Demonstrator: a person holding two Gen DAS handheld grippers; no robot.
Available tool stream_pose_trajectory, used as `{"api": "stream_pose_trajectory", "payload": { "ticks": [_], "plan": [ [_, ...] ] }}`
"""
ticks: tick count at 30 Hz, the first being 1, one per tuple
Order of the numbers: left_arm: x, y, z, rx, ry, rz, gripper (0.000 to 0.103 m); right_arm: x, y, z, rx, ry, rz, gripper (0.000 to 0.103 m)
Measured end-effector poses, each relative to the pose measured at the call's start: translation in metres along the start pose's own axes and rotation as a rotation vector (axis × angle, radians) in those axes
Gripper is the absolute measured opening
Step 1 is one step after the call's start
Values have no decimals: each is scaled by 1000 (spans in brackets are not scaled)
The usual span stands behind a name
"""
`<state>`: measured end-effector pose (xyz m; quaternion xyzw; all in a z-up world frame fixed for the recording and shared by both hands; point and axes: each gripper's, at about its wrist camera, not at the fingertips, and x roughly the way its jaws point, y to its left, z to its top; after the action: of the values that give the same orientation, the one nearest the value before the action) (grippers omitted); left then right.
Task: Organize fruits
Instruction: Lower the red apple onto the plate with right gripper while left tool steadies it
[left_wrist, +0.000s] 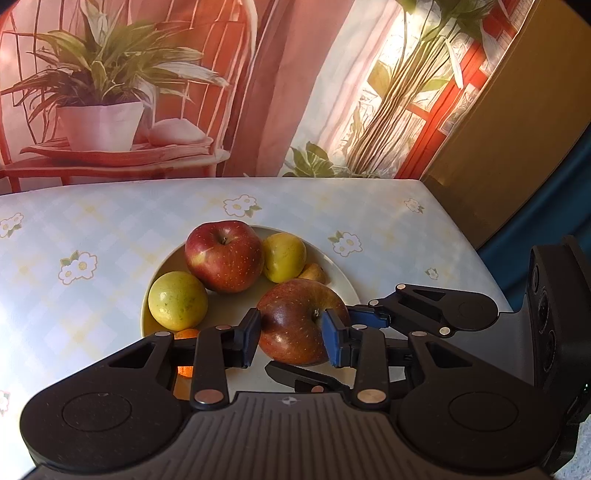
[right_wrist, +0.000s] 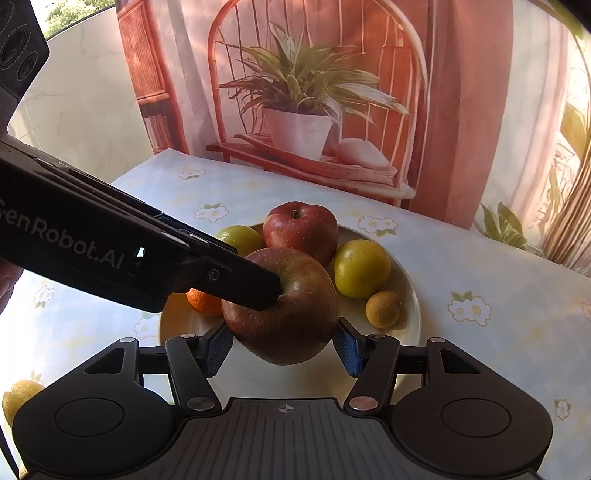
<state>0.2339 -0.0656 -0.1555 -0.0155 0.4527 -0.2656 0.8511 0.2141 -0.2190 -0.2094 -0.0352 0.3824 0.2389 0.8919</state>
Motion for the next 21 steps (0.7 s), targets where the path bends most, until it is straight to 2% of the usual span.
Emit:
{"api": "stream_pose_trajectory", "payload": {
  "ticks": [10,21],
  "plan": [
    [18,15,6,-36,40,9,38,23,1,-3,-12,28,-8,55],
    [17,22,8,-42,28,47,38,34,2,3,-32,27,-2,56]
  ]
}}
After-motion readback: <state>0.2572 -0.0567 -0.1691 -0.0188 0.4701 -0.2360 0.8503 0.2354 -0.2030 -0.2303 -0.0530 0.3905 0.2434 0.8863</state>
